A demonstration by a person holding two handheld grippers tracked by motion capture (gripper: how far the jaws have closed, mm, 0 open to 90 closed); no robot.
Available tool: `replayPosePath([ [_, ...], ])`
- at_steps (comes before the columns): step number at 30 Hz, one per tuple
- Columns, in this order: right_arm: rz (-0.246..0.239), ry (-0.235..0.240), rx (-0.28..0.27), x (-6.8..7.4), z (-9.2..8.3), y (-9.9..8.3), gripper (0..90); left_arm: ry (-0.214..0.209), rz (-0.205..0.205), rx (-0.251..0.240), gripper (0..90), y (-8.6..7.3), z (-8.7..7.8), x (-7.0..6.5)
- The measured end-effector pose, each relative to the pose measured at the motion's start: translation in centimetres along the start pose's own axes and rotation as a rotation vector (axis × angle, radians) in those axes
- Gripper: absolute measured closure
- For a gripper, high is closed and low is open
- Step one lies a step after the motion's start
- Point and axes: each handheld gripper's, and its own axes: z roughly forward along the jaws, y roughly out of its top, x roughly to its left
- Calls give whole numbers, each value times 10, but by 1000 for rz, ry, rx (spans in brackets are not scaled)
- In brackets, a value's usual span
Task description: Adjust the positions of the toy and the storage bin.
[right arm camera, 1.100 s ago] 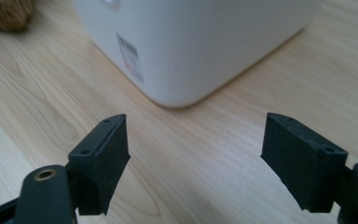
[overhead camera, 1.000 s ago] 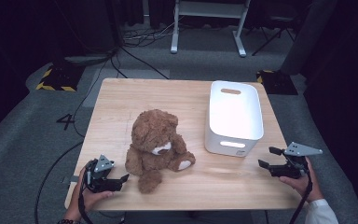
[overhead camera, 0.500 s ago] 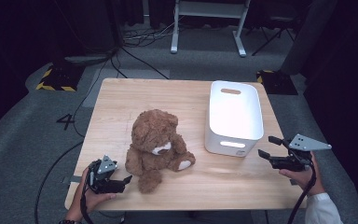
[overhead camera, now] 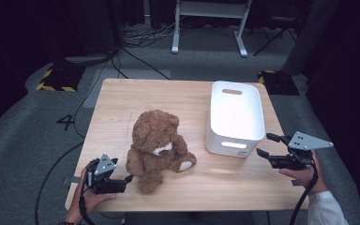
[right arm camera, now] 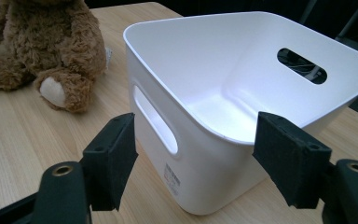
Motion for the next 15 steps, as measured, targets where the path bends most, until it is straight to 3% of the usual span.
replayPosePath([
  [15, -20, 39, 15, 9, 14, 15, 300, -39, 33, -75, 161, 20, -7, -12],
])
